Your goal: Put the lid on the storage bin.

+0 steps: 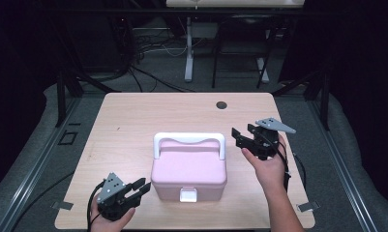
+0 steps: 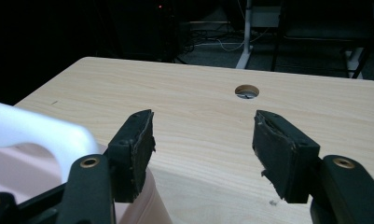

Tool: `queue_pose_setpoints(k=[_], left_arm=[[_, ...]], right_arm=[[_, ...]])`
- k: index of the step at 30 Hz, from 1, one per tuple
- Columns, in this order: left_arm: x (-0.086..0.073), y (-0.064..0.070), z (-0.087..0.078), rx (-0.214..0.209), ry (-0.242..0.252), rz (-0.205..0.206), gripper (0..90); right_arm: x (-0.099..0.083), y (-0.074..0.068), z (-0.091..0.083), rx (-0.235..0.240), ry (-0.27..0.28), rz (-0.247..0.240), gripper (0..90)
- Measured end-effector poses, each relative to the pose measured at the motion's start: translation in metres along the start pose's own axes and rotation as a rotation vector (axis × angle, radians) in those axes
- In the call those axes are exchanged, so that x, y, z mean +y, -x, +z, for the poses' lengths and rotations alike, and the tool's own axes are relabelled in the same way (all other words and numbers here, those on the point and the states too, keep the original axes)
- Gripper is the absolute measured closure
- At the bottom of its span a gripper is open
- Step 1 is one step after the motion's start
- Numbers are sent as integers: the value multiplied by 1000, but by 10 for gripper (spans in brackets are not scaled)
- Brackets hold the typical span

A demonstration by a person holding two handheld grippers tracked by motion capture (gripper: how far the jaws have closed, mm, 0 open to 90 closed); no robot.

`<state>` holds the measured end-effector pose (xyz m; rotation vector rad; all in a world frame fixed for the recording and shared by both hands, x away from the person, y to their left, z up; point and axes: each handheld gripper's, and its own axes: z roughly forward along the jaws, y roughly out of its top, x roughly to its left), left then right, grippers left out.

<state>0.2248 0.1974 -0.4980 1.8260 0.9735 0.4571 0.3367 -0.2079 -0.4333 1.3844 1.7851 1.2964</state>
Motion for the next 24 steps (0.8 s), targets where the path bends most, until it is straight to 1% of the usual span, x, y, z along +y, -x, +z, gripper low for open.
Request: queue_pose_setpoints(k=[3,4,5,14,24], left_arm=[[0,-3,-2,8,14,-9,704],[0,-4,-2,14,12,-18,703],[0,-6,-2,14,13,-15,702],[-4,-15,-1,38,10,-43,678],[-9,-27,7,50,4,-69,621]], right_arm=[[0,0,0,0,2,-1,382],[0,0,0,-1,2,-1,382],[0,0,0,-1,2,-1,382],[0,-1,0,1,-2,0,382],[0,-2,0,0,-1,-3,383]])
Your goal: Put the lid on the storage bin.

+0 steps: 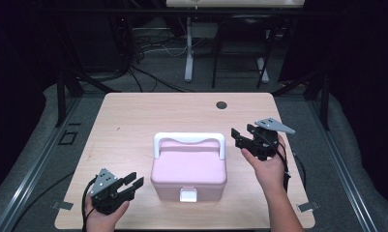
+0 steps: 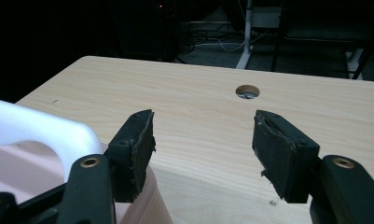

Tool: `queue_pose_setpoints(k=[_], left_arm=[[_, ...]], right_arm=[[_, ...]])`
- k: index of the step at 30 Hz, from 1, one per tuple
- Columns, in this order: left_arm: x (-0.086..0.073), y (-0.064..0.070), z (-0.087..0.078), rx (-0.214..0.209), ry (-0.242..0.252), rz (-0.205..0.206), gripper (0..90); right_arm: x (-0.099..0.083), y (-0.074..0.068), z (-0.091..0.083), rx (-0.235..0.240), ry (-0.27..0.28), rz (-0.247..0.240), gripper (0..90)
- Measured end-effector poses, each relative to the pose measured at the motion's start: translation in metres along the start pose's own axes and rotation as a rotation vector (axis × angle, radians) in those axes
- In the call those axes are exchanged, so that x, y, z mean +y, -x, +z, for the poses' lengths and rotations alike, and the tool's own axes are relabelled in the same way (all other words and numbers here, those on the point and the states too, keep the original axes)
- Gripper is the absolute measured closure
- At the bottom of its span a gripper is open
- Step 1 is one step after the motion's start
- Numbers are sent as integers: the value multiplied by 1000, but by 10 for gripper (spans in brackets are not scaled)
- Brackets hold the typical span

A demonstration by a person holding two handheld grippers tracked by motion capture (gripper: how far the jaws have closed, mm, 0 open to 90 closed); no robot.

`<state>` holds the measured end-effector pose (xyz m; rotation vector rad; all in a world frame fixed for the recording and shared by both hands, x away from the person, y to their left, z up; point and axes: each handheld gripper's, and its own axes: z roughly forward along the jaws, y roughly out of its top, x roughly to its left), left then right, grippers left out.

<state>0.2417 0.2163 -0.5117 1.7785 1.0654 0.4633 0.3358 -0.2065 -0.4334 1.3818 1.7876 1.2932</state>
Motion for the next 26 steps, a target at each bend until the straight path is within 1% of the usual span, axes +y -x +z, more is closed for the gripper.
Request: queue_pose_setpoints(k=[5,13,17,21,25,26], left_arm=[[-3,-4,3,7,-5,-10,575],[-12,-8,8,12,-18,-30,503],[-13,-10,7,13,-28,-30,497],[-13,-10,8,11,-23,-33,497],[-13,-9,8,12,-22,-34,497],[-13,-9,8,12,-29,-32,497]], right_arm=[[0,0,0,0,-2,1,383],[-1,-3,1,10,-2,-18,384],[-1,-4,1,13,0,-23,384],[-1,-4,1,13,1,-22,384],[0,-5,-1,28,13,-13,383],[0,-5,-1,37,15,-10,384]])
